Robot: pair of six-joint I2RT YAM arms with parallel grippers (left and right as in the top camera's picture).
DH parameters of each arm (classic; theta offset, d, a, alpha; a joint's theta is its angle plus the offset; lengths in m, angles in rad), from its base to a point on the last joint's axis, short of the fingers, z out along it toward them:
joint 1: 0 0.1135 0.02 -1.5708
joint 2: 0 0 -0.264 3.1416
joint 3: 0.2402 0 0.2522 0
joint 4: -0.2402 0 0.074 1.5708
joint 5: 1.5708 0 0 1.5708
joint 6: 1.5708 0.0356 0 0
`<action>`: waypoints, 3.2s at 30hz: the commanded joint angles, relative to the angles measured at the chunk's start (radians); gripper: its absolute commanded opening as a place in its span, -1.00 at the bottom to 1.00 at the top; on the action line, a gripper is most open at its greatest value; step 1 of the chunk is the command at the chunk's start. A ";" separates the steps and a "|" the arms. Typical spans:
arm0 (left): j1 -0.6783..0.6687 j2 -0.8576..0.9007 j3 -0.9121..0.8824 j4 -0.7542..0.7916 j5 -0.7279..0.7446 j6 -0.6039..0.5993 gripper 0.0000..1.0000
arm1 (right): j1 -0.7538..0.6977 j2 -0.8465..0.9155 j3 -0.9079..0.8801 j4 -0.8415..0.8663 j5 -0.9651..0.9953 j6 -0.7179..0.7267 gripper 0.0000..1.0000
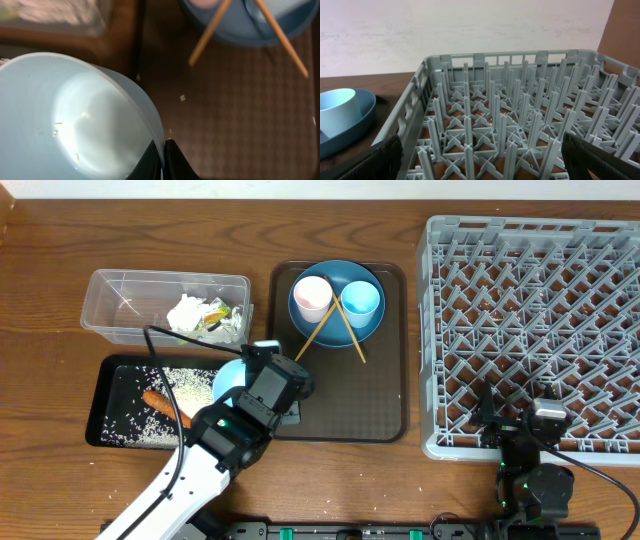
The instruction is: Sort waste into correct bins and load items into the dishwasher rack
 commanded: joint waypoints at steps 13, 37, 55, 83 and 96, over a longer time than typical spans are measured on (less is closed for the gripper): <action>0.511 -0.449 0.026 -0.044 0.495 0.238 -0.88 | 0.014 -0.001 -0.002 -0.003 0.007 0.014 0.98; 1.295 -0.049 0.017 0.020 1.793 0.512 -0.88 | 0.014 -0.001 -0.002 -0.003 0.007 0.014 0.98; 1.394 0.226 -0.013 -0.039 1.793 0.708 -0.81 | 0.014 -0.001 -0.002 -0.003 0.007 0.014 0.99; 0.482 -0.132 -0.006 0.019 0.755 0.171 -0.88 | 0.014 -0.001 -0.002 -0.003 0.007 0.014 0.99; -0.110 0.047 -0.006 0.171 0.229 -0.018 -0.88 | 0.014 -0.001 -0.002 -0.003 0.007 0.014 0.99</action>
